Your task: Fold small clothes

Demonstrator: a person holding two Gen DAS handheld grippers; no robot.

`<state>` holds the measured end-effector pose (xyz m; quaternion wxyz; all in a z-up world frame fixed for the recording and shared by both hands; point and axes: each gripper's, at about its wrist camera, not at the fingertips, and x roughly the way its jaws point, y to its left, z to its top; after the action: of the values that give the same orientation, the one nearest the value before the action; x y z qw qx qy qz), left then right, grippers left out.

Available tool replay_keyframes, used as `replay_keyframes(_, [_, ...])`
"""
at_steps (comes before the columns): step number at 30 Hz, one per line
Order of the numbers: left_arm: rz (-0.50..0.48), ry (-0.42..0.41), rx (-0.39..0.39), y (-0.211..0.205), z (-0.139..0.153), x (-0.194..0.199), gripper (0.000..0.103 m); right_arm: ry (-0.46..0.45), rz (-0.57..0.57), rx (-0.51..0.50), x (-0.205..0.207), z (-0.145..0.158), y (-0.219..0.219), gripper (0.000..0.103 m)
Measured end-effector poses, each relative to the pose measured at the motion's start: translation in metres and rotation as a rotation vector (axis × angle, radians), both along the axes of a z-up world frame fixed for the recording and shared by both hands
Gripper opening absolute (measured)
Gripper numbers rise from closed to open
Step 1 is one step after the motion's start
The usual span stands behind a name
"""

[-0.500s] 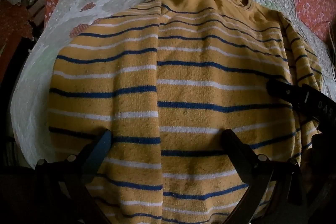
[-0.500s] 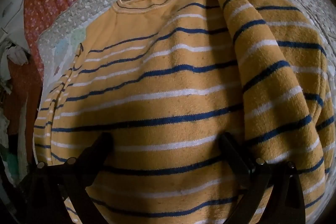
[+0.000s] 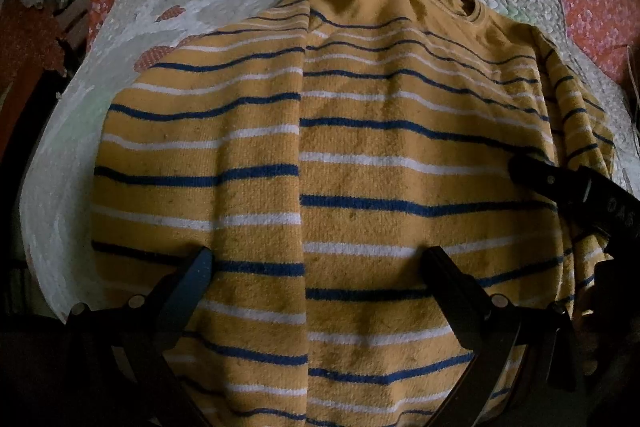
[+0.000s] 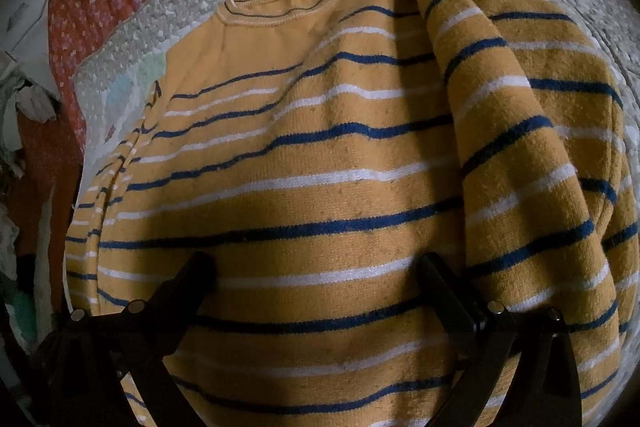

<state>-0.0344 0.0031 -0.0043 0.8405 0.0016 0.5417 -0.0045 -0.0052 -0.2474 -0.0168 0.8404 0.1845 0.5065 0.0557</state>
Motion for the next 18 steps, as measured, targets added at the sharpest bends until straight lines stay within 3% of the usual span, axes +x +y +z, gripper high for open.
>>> replay_keyframes(6, [0.003, -0.004, 0.001, 0.0001, -0.001, -0.001, 0.103, -0.015, -0.01, -0.007, 0.0061, -0.0068, 0.0056, 0.103])
replay_keyframes(11, [0.007, -0.013, -0.002, 0.001, -0.0009, -0.0023, 0.103, -0.084, -0.041, -0.002, 0.0012, -0.0083, 0.0069, 0.103])
replay_keyframes(18, [0.028, -0.041, -0.018, 0.0028, -0.001, -0.0033, 0.103, 0.018, -0.022, -0.02, 0.0079, -0.0113, 0.0051, 0.103])
